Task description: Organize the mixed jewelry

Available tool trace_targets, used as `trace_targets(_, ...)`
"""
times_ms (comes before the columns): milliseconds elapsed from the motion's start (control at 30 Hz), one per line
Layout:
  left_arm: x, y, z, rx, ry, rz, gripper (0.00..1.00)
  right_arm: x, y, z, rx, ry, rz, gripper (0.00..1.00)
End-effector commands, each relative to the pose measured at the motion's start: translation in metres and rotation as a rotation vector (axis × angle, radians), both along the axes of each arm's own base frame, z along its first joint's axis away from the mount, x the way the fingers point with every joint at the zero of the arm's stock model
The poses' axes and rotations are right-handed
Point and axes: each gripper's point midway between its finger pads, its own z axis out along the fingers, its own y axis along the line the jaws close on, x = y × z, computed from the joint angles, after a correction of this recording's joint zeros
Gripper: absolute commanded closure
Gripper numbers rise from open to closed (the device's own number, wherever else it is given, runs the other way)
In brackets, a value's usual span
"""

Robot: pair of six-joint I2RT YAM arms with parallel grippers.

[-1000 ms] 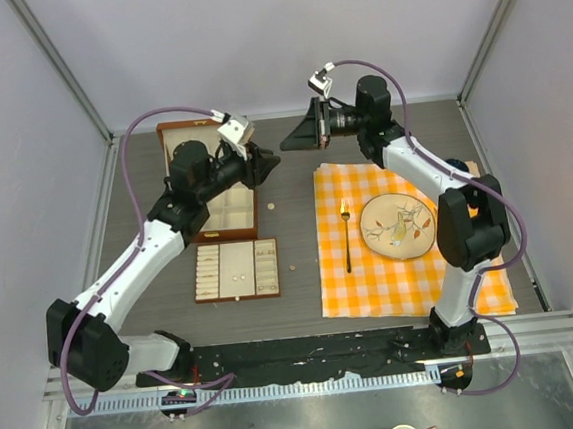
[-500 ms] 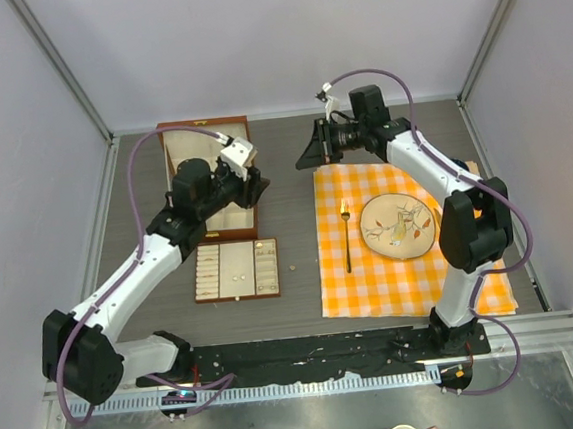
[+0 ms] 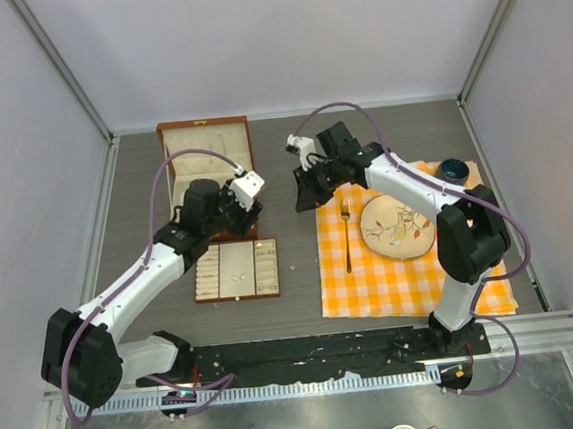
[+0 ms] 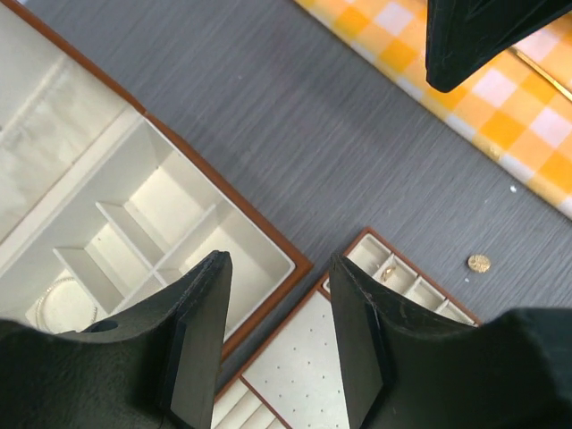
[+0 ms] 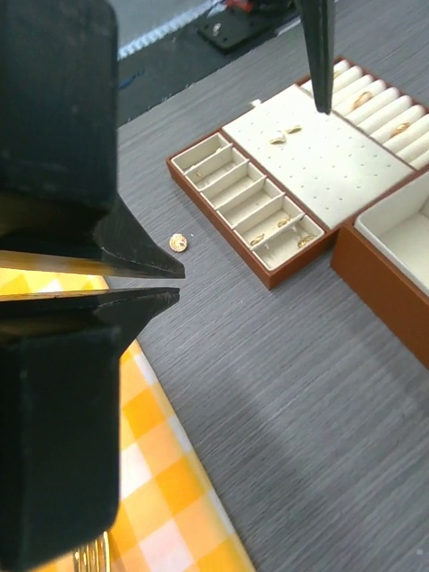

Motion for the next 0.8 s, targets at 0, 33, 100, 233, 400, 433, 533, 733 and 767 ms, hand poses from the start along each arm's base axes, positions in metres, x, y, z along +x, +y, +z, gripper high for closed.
trace_targets(0, -0.004, 0.001, -0.005, 0.03, -0.015, -0.038, 0.48, -0.003, 0.004, 0.009, -0.091, -0.164, 0.046, 0.85)
trace_targets(33, -0.005, 0.001, -0.007, 0.033, -0.011, -0.04, 0.48, -0.004, 0.006, 0.008, -0.095, -0.166, 0.052, 0.84)
trace_targets(100, -0.007, 0.0, -0.016, 0.032, 0.021, -0.035, 0.47, -0.003, 0.006, 0.007, -0.099, -0.169, 0.05, 0.82)
trace_targets(233, -0.012, -0.001, -0.032, 0.04, 0.072, -0.044, 0.47, -0.012, 0.006, 0.0, -0.127, -0.178, 0.091, 0.77)
trace_targets(400, -0.007, 0.005, -0.04, 0.052, 0.051, -0.002, 0.48, -0.043, 0.005, -0.022, -0.201, -0.199, 0.181, 0.68)
trace_targets(433, -0.006, 0.006, -0.039, 0.05, 0.045, 0.007, 0.48, -0.048, 0.005, -0.024, -0.208, -0.203, 0.194, 0.67)
trace_targets(533, -0.005, 0.008, -0.037, 0.045, 0.033, 0.016, 0.48, -0.067, 0.008, -0.033, -0.222, -0.199, 0.254, 0.66)
trace_targets(733, 0.001, 0.022, -0.036, 0.03, 0.031, 0.072, 0.47, -0.095, 0.017, -0.047, -0.234, -0.196, 0.338, 0.63)
trace_targets(767, 0.001, 0.024, -0.036, 0.02, 0.033, 0.076, 0.47, -0.098, 0.018, -0.05, -0.237, -0.199, 0.345, 0.63)
